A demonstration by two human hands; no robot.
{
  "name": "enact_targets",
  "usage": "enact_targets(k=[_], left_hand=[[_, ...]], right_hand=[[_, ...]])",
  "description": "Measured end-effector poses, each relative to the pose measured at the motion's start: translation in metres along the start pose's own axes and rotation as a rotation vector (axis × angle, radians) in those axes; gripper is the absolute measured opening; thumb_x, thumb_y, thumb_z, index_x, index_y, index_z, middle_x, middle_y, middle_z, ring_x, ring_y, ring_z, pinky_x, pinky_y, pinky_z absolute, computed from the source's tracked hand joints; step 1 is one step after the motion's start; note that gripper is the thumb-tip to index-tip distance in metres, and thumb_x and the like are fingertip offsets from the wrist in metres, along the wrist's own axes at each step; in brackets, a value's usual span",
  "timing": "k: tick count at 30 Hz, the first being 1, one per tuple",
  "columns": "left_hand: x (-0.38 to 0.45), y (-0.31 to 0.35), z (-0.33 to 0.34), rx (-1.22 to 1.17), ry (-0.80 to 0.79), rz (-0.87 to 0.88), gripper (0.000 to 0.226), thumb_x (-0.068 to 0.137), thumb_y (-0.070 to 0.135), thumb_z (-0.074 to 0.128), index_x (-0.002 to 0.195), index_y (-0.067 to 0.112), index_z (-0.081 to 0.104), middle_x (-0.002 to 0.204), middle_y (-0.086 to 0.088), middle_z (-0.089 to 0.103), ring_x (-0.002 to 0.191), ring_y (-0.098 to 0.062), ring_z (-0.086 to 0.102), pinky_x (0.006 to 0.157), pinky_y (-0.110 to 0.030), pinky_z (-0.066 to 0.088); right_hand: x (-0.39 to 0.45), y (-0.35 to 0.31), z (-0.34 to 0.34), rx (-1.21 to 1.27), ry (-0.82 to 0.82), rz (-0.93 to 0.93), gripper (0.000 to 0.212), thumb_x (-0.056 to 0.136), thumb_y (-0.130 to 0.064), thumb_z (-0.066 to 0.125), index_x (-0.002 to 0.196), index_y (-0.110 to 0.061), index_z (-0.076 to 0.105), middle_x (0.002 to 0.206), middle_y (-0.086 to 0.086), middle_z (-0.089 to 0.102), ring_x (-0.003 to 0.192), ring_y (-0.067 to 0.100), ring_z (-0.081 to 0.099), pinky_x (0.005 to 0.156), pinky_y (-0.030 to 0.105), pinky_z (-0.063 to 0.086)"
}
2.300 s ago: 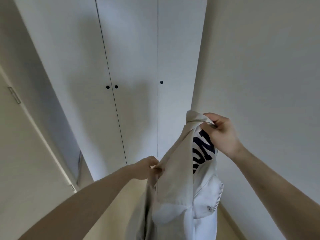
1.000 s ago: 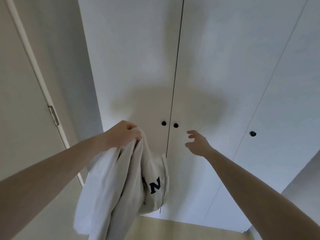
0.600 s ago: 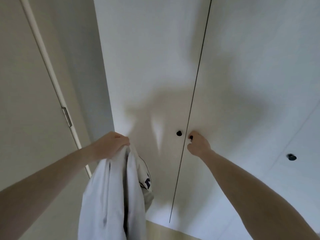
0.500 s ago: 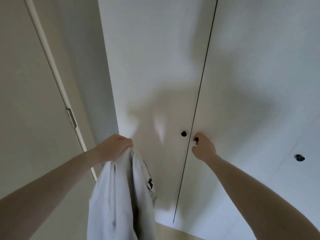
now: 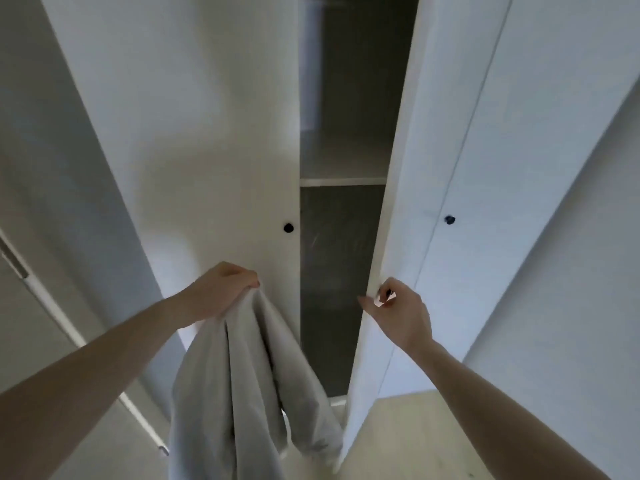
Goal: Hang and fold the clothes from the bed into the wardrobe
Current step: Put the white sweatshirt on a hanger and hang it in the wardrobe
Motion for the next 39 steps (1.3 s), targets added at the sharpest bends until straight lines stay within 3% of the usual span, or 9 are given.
enact_targets(k=[11, 14, 17, 19, 23, 26, 33, 36, 39], left_hand=[[-0.001, 0.065, 0.084, 0.144, -0.211, 0.197, 0.047, 0.069, 0.053, 0.053, 0.067, 0.013, 0.030, 0.065, 0.000, 0.030, 0.063, -0.017, 0.030, 0.065, -0.034, 0.024], [-0.002, 0.082, 0.105, 0.192, -0.266, 0.252, 0.043, 0.071, 0.050, 0.052, 0.067, 0.016, 0.028, 0.063, 0.001, 0.029, 0.060, -0.016, 0.030, 0.062, -0.034, 0.024], [-0.005, 0.096, 0.122, 0.219, -0.305, 0.301, 0.038, 0.074, 0.045, 0.051, 0.066, 0.016, 0.028, 0.061, 0.002, 0.030, 0.058, -0.014, 0.031, 0.060, -0.033, 0.024], [-0.005, 0.107, 0.132, 0.210, -0.314, 0.327, 0.035, 0.074, 0.041, 0.049, 0.066, 0.015, 0.027, 0.062, 0.000, 0.030, 0.060, -0.015, 0.030, 0.060, -0.034, 0.024], [-0.004, 0.129, 0.144, 0.175, -0.321, 0.349, 0.031, 0.078, 0.032, 0.047, 0.064, 0.017, 0.024, 0.063, -0.002, 0.026, 0.061, -0.018, 0.025, 0.060, -0.038, 0.022], [0.008, 0.137, 0.146, 0.125, -0.282, 0.334, 0.029, 0.080, 0.028, 0.046, 0.063, 0.014, 0.027, 0.064, -0.004, 0.027, 0.062, -0.021, 0.026, 0.059, -0.038, 0.023], [0.053, 0.135, 0.149, -0.070, -0.227, 0.245, 0.035, 0.080, 0.026, 0.050, 0.069, -0.004, 0.035, 0.069, -0.008, 0.029, 0.059, -0.019, 0.029, 0.050, -0.029, 0.024], [0.082, 0.121, 0.151, -0.078, -0.218, 0.169, 0.029, 0.081, 0.027, 0.053, 0.066, 0.003, 0.043, 0.069, -0.010, 0.036, 0.064, -0.022, 0.035, 0.061, -0.034, 0.028], [0.121, 0.098, 0.117, -0.061, 0.043, 0.071, 0.021, 0.078, 0.036, 0.056, 0.082, 0.015, 0.059, 0.093, -0.007, 0.052, 0.081, -0.020, 0.050, 0.077, -0.033, 0.042]], right_hand=[[-0.095, 0.107, -0.171, -0.093, 0.315, 0.419, 0.015, 0.086, -0.035, 0.062, 0.079, -0.026, 0.054, 0.086, -0.010, 0.068, 0.069, 0.013, 0.064, 0.059, 0.027, 0.044], [-0.111, 0.105, -0.183, -0.090, 0.308, 0.432, 0.010, 0.086, -0.029, 0.069, 0.090, -0.031, 0.060, 0.126, -0.017, 0.066, 0.080, 0.012, 0.071, 0.072, 0.030, 0.054], [-0.117, 0.085, -0.176, -0.053, 0.357, 0.399, 0.041, 0.086, -0.022, 0.073, 0.123, -0.025, 0.054, 0.161, -0.011, 0.028, 0.097, 0.018, 0.066, 0.080, 0.035, 0.055], [-0.108, 0.050, -0.157, 0.047, 0.329, 0.229, 0.056, 0.083, -0.024, 0.077, 0.131, -0.025, 0.049, 0.154, -0.007, 0.032, 0.102, 0.013, 0.061, 0.080, 0.034, 0.056], [-0.079, -0.018, -0.074, 0.177, -0.250, -0.016, 0.072, 0.074, -0.054, 0.079, 0.139, -0.046, 0.050, 0.140, -0.025, 0.051, 0.124, -0.006, 0.051, 0.099, 0.016, 0.044], [-0.054, -0.031, -0.044, 0.210, -0.463, 0.002, 0.057, 0.068, -0.067, 0.076, 0.121, -0.053, 0.063, 0.116, -0.031, 0.068, 0.108, -0.005, 0.065, 0.084, 0.006, 0.047], [-0.001, -0.022, -0.007, 0.197, -0.664, -0.009, 0.020, 0.082, -0.063, 0.065, 0.099, -0.053, 0.069, 0.096, -0.024, 0.073, 0.087, -0.001, 0.069, 0.083, 0.019, 0.051], [0.023, -0.021, 0.001, 0.148, -0.665, -0.069, 0.021, 0.096, -0.041, 0.060, 0.077, -0.035, 0.067, 0.068, -0.018, 0.061, 0.066, 0.002, 0.057, 0.070, 0.027, 0.046], [0.042, -0.016, -0.004, 0.216, -0.551, -0.080, 0.024, 0.098, -0.027, 0.057, 0.078, -0.015, 0.059, 0.065, -0.010, 0.054, 0.061, 0.007, 0.051, 0.063, 0.029, 0.043]])
Point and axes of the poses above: each hand's wrist, its own x-axis towards the middle knuckle, its own z-axis out of the palm, y = z × x, the point moved 9 cm from there along x, towards the middle knuckle
